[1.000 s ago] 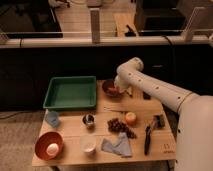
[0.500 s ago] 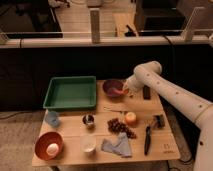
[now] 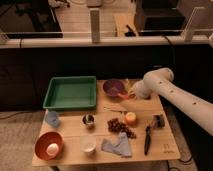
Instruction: Place pepper in table surface
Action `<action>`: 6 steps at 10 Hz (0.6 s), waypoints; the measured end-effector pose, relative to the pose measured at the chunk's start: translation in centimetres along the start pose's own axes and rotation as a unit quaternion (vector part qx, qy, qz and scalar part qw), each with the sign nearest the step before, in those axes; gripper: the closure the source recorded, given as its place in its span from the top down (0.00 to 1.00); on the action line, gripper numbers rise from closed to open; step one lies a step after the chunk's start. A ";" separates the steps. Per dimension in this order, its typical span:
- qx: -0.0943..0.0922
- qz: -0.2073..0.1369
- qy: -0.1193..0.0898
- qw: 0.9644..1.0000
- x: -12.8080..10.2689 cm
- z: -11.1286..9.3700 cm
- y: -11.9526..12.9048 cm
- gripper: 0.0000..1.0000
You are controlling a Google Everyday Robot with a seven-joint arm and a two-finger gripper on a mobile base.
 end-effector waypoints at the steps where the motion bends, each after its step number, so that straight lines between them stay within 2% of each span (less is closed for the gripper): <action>1: 0.002 0.003 -0.003 1.000 -0.3 -0.3 0.5 0.00; 3: 0.001 0.006 -0.011 1.000 -0.1 -0.4 1.4 0.00; 6: -0.010 0.006 -0.042 0.999 0.0 1.7 2.9 0.00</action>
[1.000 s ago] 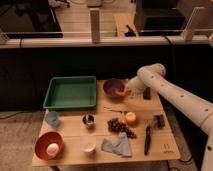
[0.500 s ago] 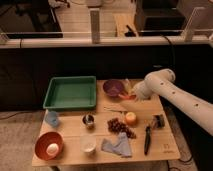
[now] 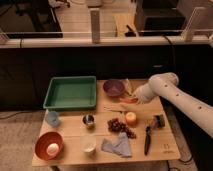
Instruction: Place pepper in table surface
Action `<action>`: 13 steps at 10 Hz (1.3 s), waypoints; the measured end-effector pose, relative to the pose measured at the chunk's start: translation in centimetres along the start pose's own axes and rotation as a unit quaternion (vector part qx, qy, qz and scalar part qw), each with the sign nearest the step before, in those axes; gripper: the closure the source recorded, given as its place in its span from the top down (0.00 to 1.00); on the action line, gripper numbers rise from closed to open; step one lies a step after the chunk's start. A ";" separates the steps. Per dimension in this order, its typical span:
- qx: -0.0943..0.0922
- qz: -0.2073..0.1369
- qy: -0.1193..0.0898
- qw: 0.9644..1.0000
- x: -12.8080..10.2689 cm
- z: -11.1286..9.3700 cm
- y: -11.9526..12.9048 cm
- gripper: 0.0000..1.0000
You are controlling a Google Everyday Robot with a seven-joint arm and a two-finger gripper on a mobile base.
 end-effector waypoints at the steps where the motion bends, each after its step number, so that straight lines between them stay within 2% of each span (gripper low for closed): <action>1: -0.002 0.000 -0.010 1.000 0.0 0.8 0.3 0.00; 2: 0.001 -0.006 -0.026 1.000 -0.1 1.9 0.6 0.00; 4: 0.009 -0.011 -0.039 0.999 0.0 2.9 1.0 0.05; 6: 0.020 -0.009 -0.044 0.999 0.2 3.8 1.3 0.25; 8: 0.016 -0.002 -0.039 0.999 0.7 4.5 1.6 0.45; 11: 0.000 0.009 -0.017 1.000 1.3 5.2 2.2 0.76; 13: -0.009 0.016 0.009 1.000 1.5 5.1 2.0 0.80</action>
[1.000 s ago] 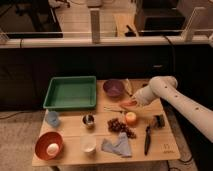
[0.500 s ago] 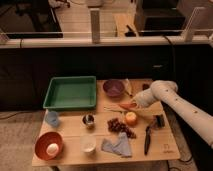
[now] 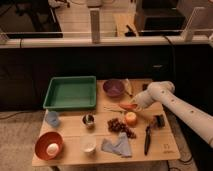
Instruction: Place pepper in table surface
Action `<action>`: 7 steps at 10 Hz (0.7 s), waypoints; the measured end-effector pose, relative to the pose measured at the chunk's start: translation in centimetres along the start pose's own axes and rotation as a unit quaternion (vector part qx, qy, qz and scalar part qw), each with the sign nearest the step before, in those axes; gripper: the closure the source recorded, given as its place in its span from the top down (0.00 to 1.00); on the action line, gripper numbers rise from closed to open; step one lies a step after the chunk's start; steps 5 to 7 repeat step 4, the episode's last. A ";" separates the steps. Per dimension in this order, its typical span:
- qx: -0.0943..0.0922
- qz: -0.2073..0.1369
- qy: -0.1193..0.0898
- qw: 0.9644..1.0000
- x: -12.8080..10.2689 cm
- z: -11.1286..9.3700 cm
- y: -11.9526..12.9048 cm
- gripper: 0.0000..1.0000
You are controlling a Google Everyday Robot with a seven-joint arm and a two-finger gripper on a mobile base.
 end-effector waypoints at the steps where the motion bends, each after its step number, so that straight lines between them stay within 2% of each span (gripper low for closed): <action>1: -0.001 0.005 0.015 1.000 0.1 -0.2 -0.1 0.80; 4: -0.002 0.020 0.049 0.999 0.6 -0.9 -0.1 0.80; 7: -0.002 0.020 0.049 0.999 0.6 -0.9 -0.1 0.80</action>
